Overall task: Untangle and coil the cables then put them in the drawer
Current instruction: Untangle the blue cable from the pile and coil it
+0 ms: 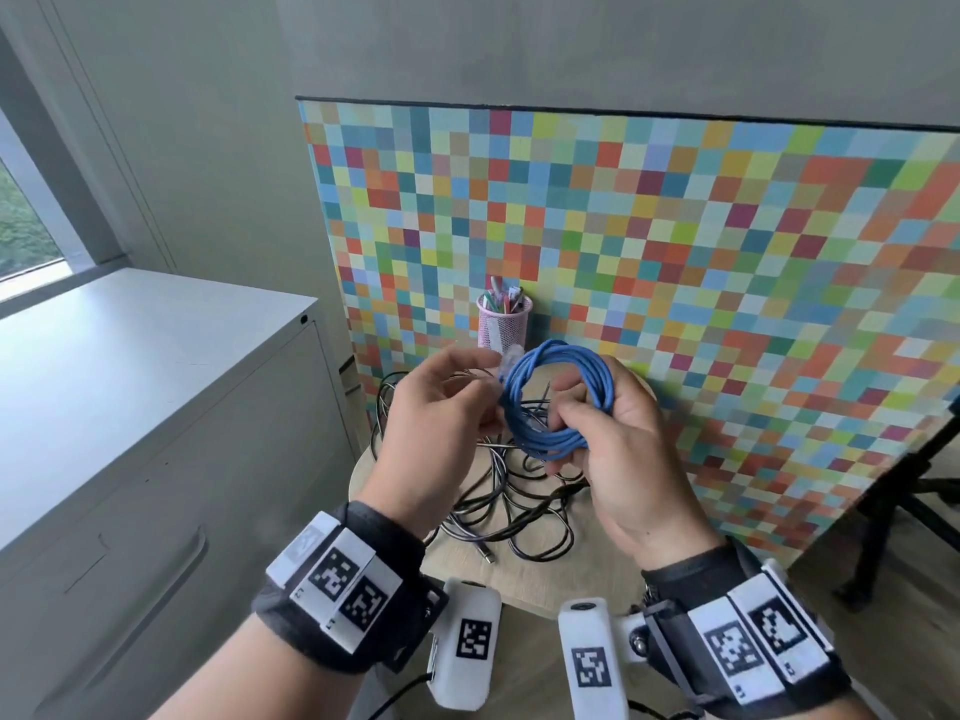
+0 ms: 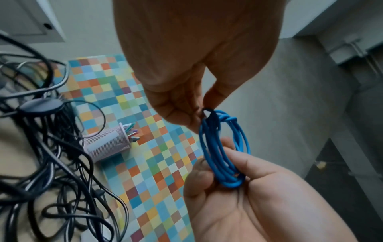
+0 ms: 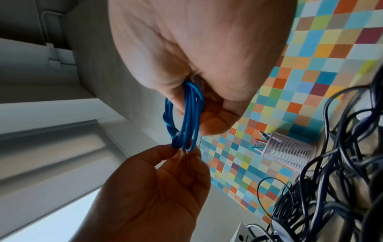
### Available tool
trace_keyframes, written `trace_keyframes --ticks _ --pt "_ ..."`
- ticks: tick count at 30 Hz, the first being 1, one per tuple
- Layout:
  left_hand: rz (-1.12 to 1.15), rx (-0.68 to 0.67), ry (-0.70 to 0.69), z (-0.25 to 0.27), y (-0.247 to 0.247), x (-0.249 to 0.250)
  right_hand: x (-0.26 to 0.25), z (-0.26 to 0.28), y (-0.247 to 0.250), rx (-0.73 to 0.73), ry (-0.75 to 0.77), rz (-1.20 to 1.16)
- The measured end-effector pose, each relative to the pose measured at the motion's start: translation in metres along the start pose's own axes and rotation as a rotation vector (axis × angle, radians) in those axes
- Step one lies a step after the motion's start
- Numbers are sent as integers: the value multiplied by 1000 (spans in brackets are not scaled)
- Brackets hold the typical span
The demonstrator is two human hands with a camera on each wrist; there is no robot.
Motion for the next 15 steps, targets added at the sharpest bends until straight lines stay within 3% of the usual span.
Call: trace_keyframes --ticks 3,6,9,15 --pt "-35 -116 72 2 -9 -5 -1 0 0 -15 11 87" --pt "1 -187 104 7 -14 -5 4 -2 8 60 -13 100" --pt "-7 -275 42 11 -19 0 5 -1 12 113 -17 94" --pt "72 -306 -47 9 -20 9 -7 3 1 22 5 16"
Point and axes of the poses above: each hand's wrist, its own z-axis away from the middle knuckle, its own y-axis out of the back of the hand, x = y × z, the point moved 7 cm from there along -z, towards the middle knuckle
